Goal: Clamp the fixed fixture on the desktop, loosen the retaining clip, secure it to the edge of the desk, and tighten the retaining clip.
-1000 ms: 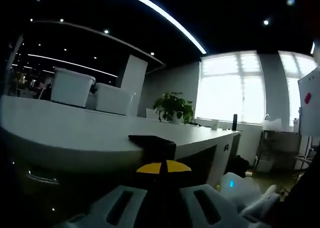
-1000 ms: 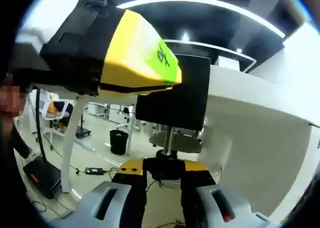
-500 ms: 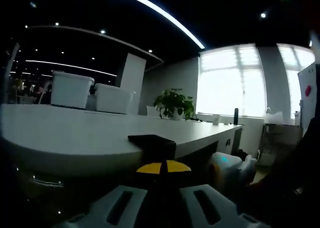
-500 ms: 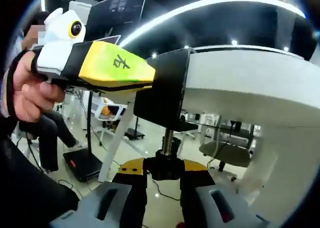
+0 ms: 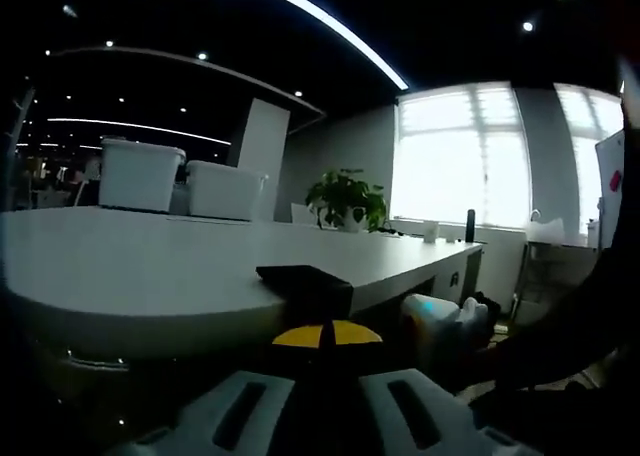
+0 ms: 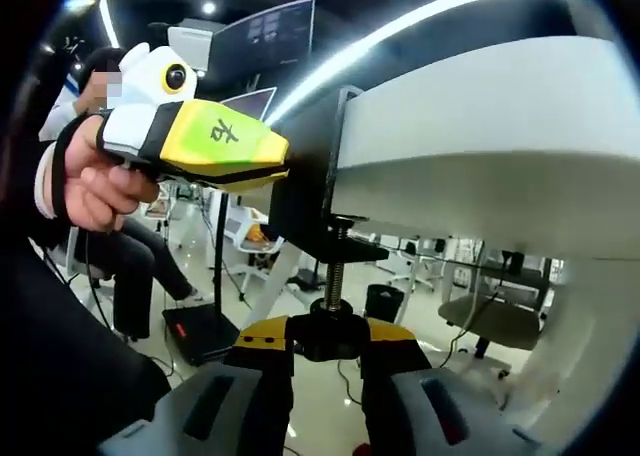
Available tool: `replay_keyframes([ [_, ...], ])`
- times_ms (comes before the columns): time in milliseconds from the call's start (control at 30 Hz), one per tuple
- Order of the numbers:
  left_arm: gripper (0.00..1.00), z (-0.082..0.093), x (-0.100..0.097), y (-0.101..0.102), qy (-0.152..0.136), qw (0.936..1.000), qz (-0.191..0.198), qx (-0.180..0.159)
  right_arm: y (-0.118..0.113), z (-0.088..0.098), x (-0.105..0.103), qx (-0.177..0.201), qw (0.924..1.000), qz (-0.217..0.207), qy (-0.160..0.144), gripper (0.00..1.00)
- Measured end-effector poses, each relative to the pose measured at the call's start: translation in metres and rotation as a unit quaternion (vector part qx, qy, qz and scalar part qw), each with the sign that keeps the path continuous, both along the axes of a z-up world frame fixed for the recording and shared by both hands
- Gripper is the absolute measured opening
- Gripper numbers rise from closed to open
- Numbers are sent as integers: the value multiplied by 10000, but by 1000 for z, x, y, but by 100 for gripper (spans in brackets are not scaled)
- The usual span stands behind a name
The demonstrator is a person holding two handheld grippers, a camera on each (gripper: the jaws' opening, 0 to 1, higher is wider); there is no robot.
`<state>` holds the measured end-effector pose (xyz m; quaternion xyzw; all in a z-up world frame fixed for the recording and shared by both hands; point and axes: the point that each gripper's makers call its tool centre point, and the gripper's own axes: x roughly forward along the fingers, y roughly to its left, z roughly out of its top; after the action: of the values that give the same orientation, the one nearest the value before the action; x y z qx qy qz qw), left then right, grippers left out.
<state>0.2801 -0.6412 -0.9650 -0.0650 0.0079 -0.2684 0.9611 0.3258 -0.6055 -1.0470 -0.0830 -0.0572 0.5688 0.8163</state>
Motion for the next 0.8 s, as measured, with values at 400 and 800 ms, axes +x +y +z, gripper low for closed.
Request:
replay_keyframes([
  [400, 1, 0, 2, -1, 87, 10000, 12, 33, -2, -4, -2, -177, 9987, -274, 380, 22],
  [800, 1, 0, 3, 1, 53, 9997, -225, -56, -10, -16, -17, -136, 9757, -2108, 588, 44],
])
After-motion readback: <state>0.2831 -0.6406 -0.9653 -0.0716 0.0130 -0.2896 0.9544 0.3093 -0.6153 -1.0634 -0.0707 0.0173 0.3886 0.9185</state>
